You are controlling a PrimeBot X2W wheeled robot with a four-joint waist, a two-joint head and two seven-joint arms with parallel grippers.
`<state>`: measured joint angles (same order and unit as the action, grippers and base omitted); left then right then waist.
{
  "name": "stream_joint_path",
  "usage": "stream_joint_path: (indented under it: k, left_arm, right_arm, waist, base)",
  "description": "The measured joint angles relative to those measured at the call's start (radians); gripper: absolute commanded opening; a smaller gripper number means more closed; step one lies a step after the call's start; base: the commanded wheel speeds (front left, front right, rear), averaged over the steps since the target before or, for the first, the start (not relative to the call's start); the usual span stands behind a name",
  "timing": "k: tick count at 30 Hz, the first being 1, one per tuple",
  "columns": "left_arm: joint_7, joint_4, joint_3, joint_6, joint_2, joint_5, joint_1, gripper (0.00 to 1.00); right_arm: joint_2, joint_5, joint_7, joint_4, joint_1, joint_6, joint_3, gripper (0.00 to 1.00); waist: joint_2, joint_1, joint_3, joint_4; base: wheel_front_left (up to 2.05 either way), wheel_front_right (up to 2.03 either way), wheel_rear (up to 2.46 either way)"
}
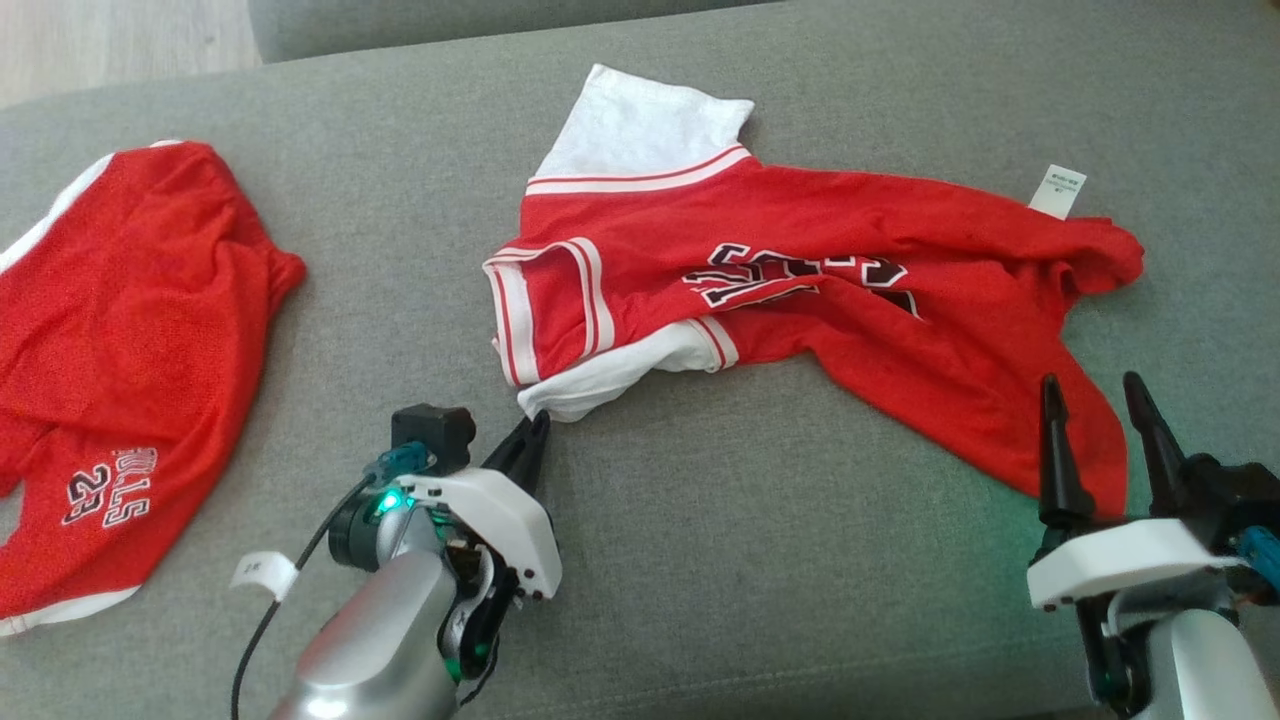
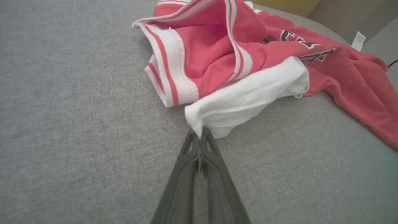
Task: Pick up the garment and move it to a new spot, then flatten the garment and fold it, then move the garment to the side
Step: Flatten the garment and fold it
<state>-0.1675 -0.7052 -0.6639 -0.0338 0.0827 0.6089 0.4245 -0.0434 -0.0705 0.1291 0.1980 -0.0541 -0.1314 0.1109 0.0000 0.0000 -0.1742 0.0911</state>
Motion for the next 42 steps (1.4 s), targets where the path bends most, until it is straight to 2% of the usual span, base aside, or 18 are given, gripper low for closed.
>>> stream_joint_path:
  k: [7, 11, 15, 21, 26, 33, 42]
  left_arm:
    - [-0.001, 0.024, 0.0, 0.001, 0.007, 0.005, -0.001, 0.0]
    - [0.03, 0.083, 0.026, 0.025, 0.014, 0.063, -0.013, 0.0]
    - [0.069, 0.175, 0.064, 0.029, 0.053, 0.118, -0.047, 0.0]
    - [0.079, 0.338, 0.135, -0.047, 0.121, 0.152, -0.113, 0.0]
    - [0.097, 0.441, 0.161, -0.097, 0.147, 0.161, -0.156, 0.0]
    - [0.119, 0.505, 0.158, -0.125, 0.162, 0.161, -0.203, 0.0]
    - [0.127, 0.537, 0.15, -0.134, 0.164, 0.161, -0.21, 0.0]
  right_arm:
    - [0.0, 0.012, 0.004, 0.015, 0.001, 0.0, 0.003, 1.0]
    - [0.0, 0.021, 0.003, 0.029, 0.004, 0.0, 0.019, 1.0]
    - [0.0, 0.028, -0.016, 0.053, 0.013, 0.0, 0.048, 1.0]
    - [0.0, -0.002, -0.05, 0.122, 0.053, 0.0, 0.087, 1.0]
    - [0.0, -0.046, -0.058, 0.186, 0.057, 0.0, 0.087, 1.0]
    - [0.0, -0.09, -0.056, 0.296, 0.032, 0.0, 0.117, 1.0]
    - [0.0, -0.129, -0.032, 0.452, -0.052, 0.0, 0.113, 1.0]
  waist:
    - [0.0, 0.0, 0.027, -0.007]
    - [0.0, 0.0, 0.048, -0.01]
    - [0.0, 0.0, 0.073, -0.012]
    - [0.0, 0.0, 0.1, -0.005]
    - [0.0, 0.0, 0.102, 0.002]
    - [0.0, 0.0, 0.101, 0.008]
    - [0.0, 0.0, 0.089, -0.005]
  base:
    - [0.0, 0.0, 0.0]
    - [0.0, 0.0, 0.0]
    - [0.0, 0.0, 0.0]
    - [0.0, 0.0, 0.0]
    - [0.0, 0.0, 0.0]
    - [0.0, 0.0, 0.0]
    - [0.0, 0.0, 0.0]
